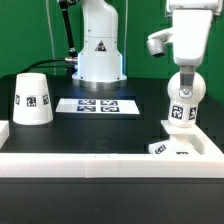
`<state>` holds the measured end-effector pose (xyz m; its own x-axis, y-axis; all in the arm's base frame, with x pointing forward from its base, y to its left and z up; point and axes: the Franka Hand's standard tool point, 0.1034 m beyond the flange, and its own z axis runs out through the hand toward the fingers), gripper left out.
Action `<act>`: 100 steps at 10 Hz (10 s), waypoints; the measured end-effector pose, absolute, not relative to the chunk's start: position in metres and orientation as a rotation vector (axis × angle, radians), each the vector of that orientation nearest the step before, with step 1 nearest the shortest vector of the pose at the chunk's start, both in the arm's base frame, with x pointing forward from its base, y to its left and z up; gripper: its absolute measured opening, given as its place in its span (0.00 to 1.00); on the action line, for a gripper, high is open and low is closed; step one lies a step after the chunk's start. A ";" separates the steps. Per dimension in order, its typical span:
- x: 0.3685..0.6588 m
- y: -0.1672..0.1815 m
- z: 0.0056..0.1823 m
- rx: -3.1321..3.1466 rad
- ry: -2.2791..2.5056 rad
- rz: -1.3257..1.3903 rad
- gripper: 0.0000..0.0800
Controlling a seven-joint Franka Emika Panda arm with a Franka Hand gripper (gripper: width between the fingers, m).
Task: Assemble lamp
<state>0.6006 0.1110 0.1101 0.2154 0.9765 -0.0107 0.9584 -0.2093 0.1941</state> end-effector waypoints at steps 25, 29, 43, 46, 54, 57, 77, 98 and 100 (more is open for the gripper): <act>0.609 0.099 0.110 2.979 0.613 0.333 0.72; 0.604 0.103 0.106 3.107 -0.075 0.404 0.72; 0.603 0.104 0.106 3.002 -1.232 0.280 0.86; 0.601 0.107 0.105 3.084 -0.961 0.322 0.87; 0.601 0.112 0.117 3.137 0.182 0.409 0.87; 0.602 0.104 0.118 3.033 0.664 0.362 0.87; 0.613 0.102 0.109 2.141 1.978 0.118 0.72; 0.617 0.107 0.110 3.113 -0.366 0.435 0.72; 0.616 0.108 0.108 3.114 -0.570 0.425 0.72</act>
Offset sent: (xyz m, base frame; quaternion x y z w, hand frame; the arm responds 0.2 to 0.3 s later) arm 0.0106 0.0041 0.0034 -0.0109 -0.0090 -0.1877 0.9821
